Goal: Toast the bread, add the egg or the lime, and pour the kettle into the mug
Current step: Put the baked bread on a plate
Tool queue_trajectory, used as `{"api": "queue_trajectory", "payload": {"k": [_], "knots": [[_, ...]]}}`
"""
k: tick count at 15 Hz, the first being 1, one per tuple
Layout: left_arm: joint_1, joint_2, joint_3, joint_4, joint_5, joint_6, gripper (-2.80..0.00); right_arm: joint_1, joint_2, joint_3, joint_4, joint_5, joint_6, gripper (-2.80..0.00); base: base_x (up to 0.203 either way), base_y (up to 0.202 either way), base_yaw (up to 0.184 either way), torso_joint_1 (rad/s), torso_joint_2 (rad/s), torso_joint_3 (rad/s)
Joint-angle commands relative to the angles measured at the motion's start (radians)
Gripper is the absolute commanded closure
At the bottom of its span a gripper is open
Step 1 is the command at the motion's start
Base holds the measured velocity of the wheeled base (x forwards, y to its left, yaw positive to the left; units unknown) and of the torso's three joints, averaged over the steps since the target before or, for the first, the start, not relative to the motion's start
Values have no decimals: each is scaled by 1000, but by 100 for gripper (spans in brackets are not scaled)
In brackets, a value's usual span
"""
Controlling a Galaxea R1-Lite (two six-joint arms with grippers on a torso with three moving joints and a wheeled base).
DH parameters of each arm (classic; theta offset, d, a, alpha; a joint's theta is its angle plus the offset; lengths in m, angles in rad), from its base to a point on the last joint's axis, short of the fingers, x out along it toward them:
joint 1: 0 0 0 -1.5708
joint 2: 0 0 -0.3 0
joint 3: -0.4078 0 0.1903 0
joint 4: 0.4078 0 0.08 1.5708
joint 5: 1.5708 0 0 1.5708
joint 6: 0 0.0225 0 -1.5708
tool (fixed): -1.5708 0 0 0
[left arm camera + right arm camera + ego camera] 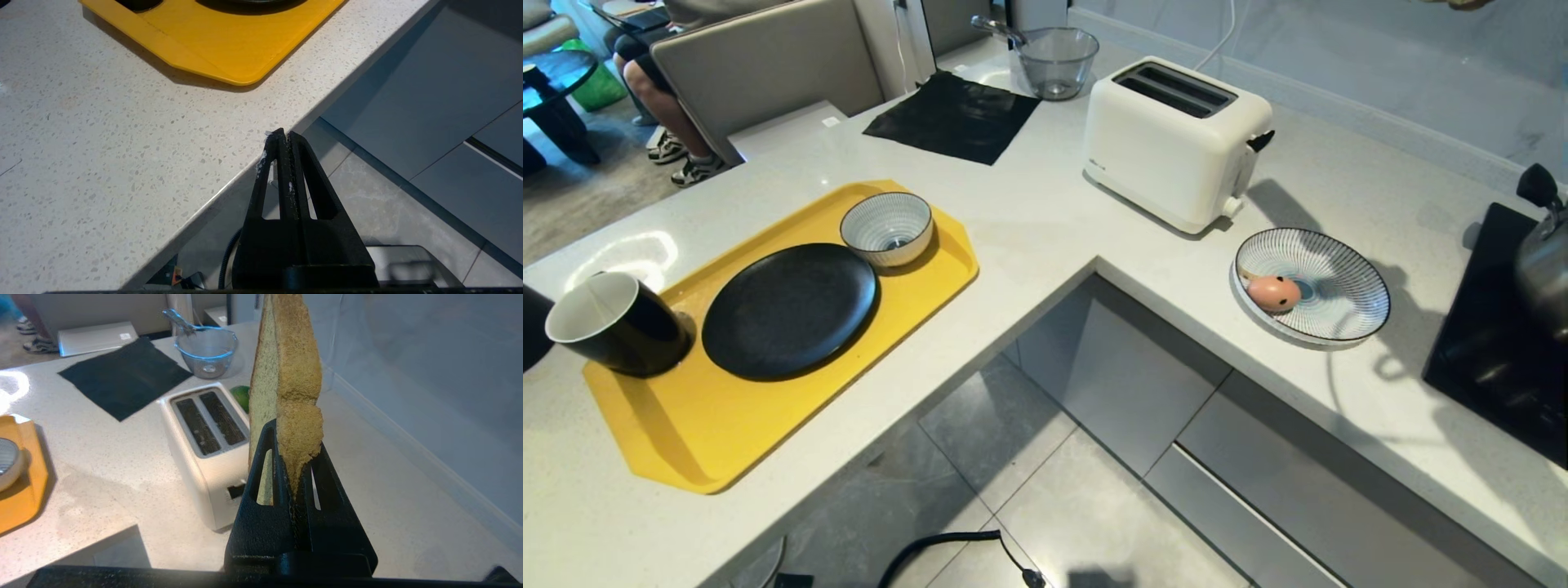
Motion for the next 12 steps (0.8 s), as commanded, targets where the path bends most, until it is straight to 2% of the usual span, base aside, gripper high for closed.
{"api": "queue_trajectory", "payload": {"k": [1,8,12], "knots": [[0,0,14,0,1,0,0,1,1,-1,-3,2,-2,0,-1,-4,68,6,1,1],[0,0,14,0,1,0,0,1,6,-1,-6,5,-1,0,0,-9,160,2,2,3],[0,0,14,0,1,0,0,1,7,-2,-9,56,-2,0,0,-5,129,3,5,1]]}}
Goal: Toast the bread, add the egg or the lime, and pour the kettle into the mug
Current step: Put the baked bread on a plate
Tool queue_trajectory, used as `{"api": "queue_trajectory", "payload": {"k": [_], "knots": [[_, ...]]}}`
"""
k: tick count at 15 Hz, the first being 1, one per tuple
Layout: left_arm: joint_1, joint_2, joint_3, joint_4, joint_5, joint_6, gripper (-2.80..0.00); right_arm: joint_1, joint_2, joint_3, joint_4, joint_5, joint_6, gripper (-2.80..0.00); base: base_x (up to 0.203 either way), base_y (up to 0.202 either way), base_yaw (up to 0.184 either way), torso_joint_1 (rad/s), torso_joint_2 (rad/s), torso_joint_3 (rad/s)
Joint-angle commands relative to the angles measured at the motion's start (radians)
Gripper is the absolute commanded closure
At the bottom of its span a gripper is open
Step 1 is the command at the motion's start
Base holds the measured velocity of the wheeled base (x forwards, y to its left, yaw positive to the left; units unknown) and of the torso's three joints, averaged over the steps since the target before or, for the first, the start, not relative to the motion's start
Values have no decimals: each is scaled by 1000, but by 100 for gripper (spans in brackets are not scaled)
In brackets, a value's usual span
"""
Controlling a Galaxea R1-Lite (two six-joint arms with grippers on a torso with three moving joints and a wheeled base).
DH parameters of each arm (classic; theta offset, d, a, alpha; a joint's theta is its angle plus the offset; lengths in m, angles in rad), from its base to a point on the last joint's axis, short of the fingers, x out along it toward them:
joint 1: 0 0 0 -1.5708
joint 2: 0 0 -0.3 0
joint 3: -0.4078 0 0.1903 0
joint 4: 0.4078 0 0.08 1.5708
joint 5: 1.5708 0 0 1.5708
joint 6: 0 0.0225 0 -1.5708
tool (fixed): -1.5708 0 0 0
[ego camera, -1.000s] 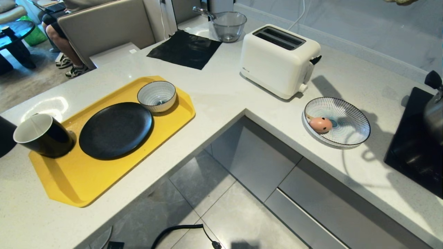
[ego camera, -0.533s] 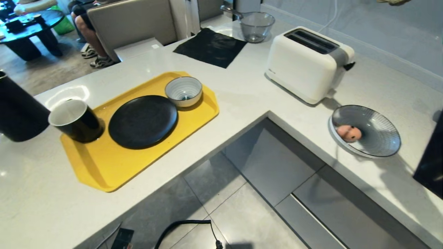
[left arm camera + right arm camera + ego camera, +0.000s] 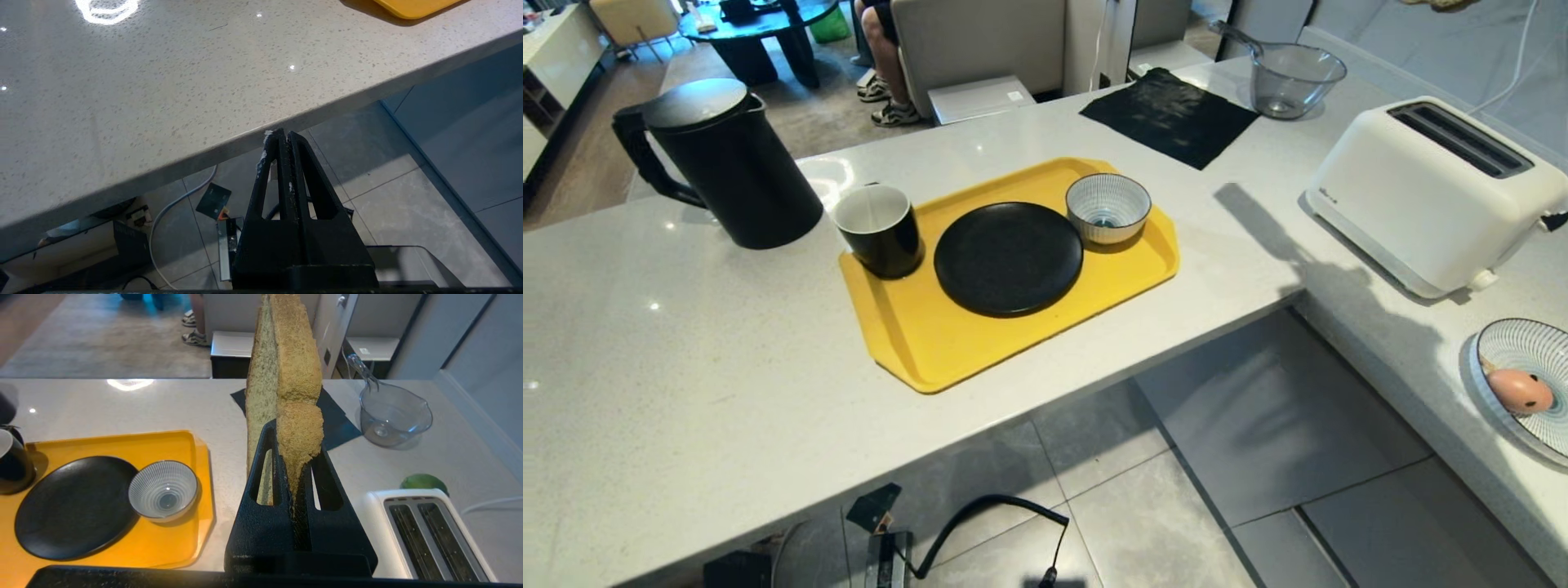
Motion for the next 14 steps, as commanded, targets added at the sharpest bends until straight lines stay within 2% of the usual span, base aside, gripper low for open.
{"api": "queue_trajectory", "payload": {"k": [1,14], "knots": [[0,0,14,-1,0,0,0,0,0,0,-1,3,-1,0,0,0,0,0,0,0],[0,0,14,-1,0,0,0,0,-5,10,-1,3,-3,0,0,0,0,0,0,0]]}}
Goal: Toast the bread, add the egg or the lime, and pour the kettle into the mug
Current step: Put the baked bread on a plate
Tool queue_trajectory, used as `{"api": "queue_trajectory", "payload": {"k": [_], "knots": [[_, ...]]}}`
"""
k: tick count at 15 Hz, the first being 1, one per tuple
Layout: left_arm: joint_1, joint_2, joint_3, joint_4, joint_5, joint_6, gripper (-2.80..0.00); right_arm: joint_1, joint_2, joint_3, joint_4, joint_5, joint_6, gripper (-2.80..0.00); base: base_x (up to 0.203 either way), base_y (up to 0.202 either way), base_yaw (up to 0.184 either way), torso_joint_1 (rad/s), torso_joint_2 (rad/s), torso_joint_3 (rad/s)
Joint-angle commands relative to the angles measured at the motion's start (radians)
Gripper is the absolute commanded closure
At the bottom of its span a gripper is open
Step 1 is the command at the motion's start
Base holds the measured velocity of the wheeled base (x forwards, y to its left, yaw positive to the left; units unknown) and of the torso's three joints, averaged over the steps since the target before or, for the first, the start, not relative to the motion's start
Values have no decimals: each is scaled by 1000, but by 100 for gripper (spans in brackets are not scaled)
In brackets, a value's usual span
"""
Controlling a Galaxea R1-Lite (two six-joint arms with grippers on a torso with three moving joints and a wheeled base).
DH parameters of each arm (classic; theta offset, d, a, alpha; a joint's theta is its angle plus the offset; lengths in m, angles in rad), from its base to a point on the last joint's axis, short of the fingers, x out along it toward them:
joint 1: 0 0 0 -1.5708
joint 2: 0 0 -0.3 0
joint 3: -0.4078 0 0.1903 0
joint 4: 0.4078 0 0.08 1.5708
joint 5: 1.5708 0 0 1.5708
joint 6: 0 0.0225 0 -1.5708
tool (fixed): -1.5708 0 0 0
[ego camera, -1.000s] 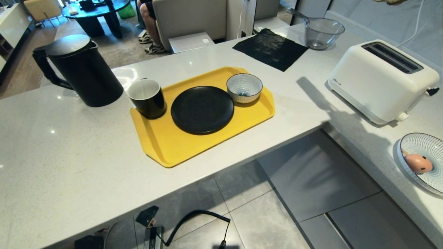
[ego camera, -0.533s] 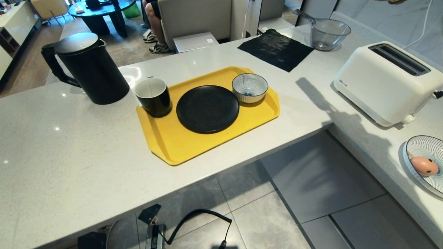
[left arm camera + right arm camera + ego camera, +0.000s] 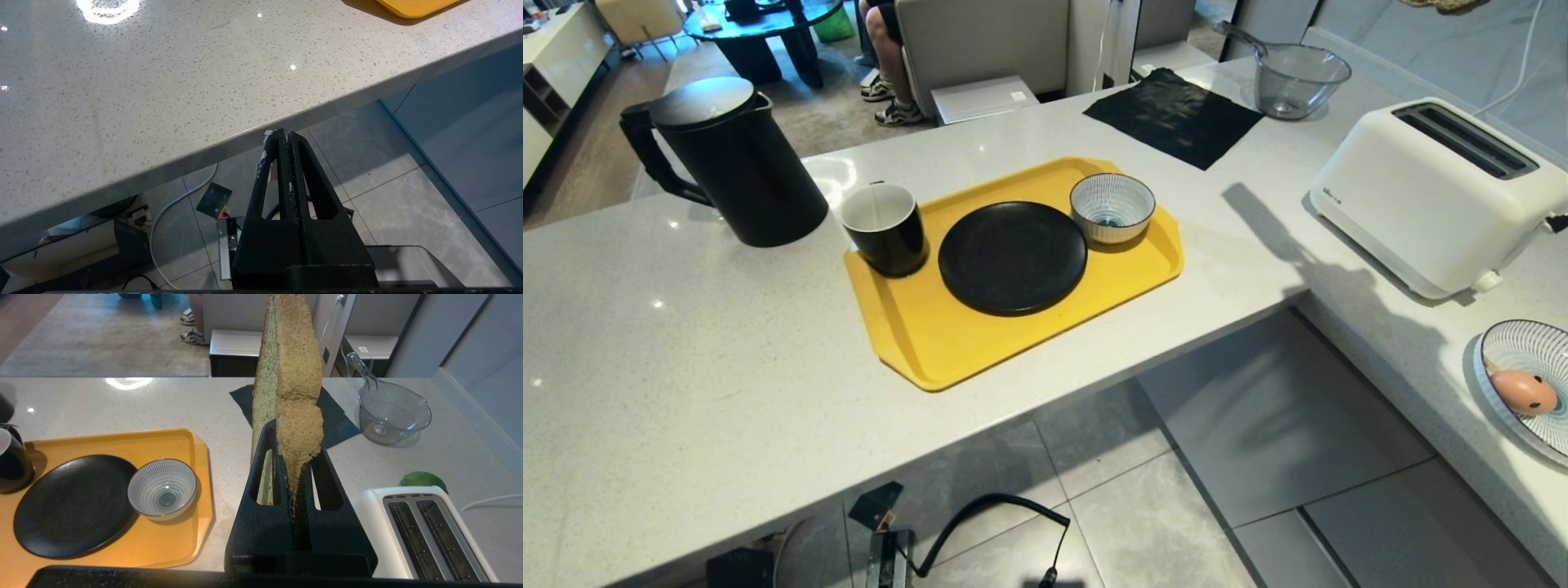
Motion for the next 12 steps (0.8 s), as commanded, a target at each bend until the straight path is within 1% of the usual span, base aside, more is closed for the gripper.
{"api": "queue_trajectory", "payload": {"k": [1,10,12], "knots": [[0,0,14,0,0,0,0,2,-2,1,0,1,-1,0,0,0,0,0,0,0],[0,0,14,0,0,0,0,2,-8,2,0,7,-5,0,0,0,0,0,0,0],[0,0,14,0,0,0,0,2,-7,3,0,7,-22,0,0,0,0,0,0,0]]}}
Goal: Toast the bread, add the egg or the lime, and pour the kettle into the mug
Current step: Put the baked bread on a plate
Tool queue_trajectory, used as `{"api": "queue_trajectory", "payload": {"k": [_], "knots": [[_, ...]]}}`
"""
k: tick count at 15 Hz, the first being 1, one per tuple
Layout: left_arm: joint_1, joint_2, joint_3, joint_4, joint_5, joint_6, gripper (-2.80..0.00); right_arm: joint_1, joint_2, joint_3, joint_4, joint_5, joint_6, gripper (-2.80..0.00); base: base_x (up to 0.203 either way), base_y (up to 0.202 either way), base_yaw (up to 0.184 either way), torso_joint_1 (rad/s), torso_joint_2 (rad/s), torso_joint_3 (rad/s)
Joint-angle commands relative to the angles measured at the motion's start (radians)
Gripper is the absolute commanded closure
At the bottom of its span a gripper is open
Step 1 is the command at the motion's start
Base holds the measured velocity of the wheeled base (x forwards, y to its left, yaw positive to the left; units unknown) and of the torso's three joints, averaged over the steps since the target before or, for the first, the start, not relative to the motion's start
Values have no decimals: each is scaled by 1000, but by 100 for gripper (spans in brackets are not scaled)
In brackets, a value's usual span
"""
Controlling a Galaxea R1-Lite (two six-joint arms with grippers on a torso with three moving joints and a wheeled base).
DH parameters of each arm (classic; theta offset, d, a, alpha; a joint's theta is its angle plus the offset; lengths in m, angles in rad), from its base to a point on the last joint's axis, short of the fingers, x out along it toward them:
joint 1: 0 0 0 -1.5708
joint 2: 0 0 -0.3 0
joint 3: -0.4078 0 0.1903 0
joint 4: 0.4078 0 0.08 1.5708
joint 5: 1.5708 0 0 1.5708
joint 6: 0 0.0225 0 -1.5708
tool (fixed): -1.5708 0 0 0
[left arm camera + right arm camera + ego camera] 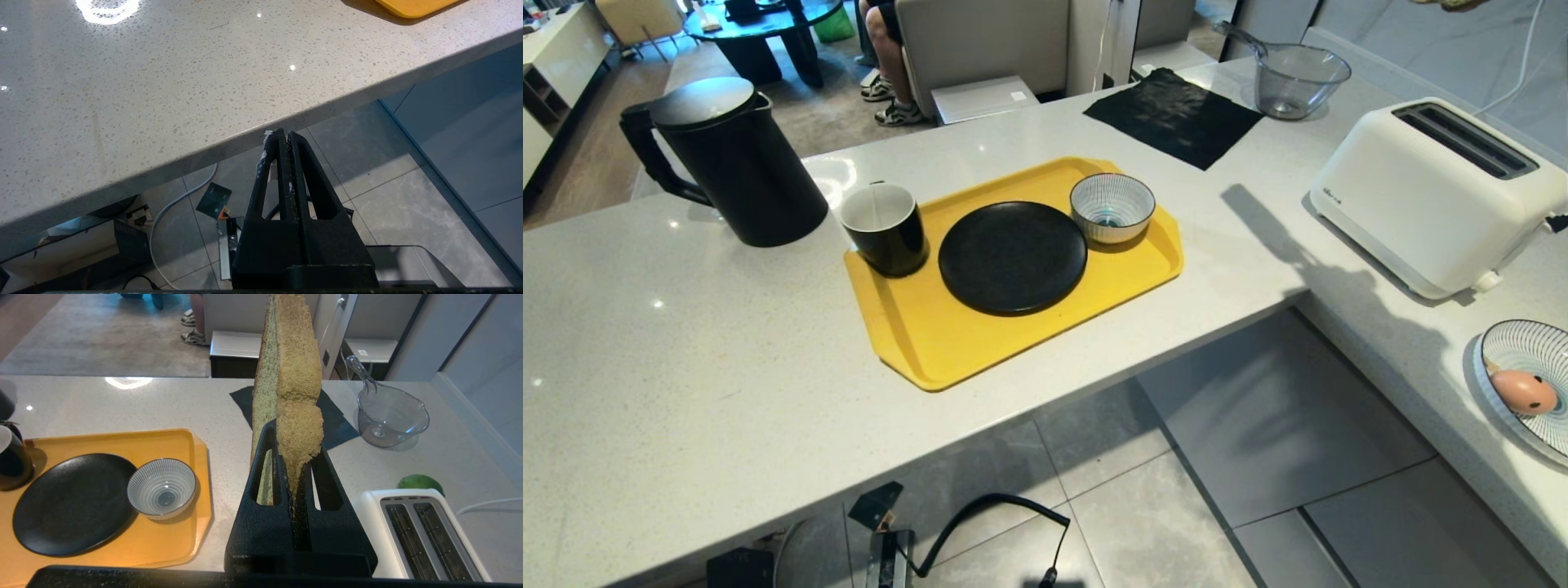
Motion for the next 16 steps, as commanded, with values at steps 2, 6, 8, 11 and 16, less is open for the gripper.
{"api": "queue_trajectory", "payload": {"k": [2,6,8,11,16], "knots": [[0,0,14,0,1,0,0,1,3,0,-1,2,-23,0,0,0,0,0,0,0],[0,0,14,0,1,0,0,16,12,0,-1,2,-53,0,0,0,0,0,0,0],[0,0,14,0,1,0,0,30,15,-5,-1,4,-64,0,0,0,0,0,0,0],[0,0,14,0,1,0,0,42,16,-2,0,41,-79,0,2,-2,27,2,1,2],[0,0,14,0,1,0,0,40,5,15,1,47,-83,0,0,-9,164,2,0,3]]}}
